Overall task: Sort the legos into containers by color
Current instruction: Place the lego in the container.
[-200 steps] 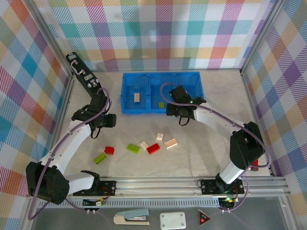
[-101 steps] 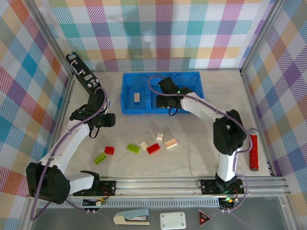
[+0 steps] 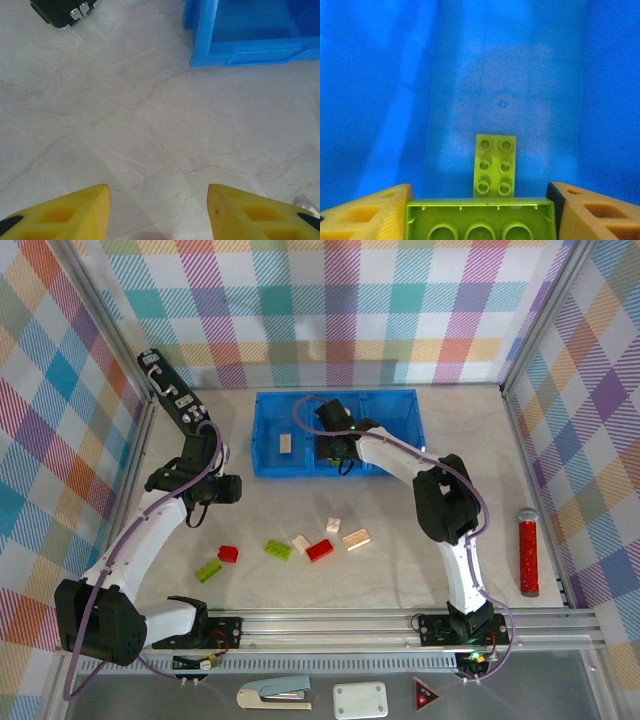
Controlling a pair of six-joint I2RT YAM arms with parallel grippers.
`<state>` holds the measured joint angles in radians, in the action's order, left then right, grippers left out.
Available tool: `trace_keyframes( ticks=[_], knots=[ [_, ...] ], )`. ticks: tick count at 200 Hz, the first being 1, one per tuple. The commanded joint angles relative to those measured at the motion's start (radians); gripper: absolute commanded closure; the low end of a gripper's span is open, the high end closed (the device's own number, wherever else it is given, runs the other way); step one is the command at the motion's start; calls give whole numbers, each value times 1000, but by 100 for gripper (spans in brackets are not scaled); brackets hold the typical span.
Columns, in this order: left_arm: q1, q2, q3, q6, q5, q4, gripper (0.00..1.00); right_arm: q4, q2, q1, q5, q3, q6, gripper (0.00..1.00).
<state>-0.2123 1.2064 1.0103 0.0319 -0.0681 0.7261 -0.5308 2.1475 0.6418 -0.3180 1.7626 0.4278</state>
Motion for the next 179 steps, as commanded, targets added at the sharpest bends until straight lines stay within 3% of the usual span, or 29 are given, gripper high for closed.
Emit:
trace_keyframes(
  ticks=[1, 78, 179],
  knots=[
    [14, -3, 7, -9, 14, -10, 46, 33, 50, 1, -43, 61, -23, 35],
    [16, 17, 10, -6, 29, -13, 46, 50, 202, -38, -53, 207, -37, 33],
    [16, 28, 10, -5, 36, -13, 46, 51, 265, -47, -17, 223, -15, 32]
  ],
)
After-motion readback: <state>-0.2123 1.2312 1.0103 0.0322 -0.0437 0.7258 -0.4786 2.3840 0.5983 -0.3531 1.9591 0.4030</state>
